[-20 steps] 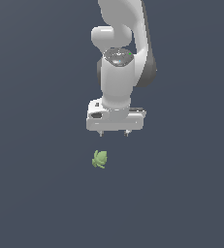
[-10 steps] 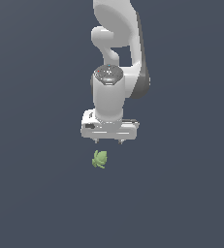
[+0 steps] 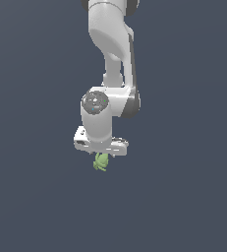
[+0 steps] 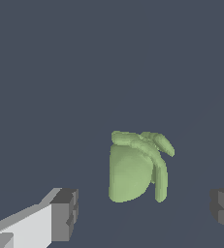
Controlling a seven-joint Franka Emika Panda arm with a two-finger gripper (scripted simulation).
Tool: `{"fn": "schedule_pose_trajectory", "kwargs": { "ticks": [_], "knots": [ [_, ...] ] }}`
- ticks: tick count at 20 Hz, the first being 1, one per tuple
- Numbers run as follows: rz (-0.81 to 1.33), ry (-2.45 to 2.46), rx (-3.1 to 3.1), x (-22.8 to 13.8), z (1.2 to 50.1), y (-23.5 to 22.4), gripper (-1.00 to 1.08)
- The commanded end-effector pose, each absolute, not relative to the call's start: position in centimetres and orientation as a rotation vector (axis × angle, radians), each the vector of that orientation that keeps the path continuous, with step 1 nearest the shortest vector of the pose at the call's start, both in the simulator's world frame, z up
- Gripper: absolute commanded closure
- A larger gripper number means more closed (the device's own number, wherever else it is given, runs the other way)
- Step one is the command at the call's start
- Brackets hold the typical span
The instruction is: Pick up the object and move it to a goal position.
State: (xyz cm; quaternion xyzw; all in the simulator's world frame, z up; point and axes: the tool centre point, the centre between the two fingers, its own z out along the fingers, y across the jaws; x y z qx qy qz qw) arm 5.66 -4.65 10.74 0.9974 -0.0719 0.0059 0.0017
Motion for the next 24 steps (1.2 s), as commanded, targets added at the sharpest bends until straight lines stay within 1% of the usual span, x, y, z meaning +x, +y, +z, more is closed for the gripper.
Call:
{"fn": "schedule_pose_trajectory", "kwargs": {
  "ticks": [1,11,20,24],
  "knots": [
    [0.010,-0.252,3.130,5.9,9.9,-5.2,-0.92],
    [0.000,-0.273,3.129,6.0,8.7,-5.7,-0.92],
    [0.000,-0.276,3.129,5.9,4.6,-5.7,-0.92],
    [0.000,-0.276,3.129,6.0,4.0,-5.7,-0.92]
  ]
}}
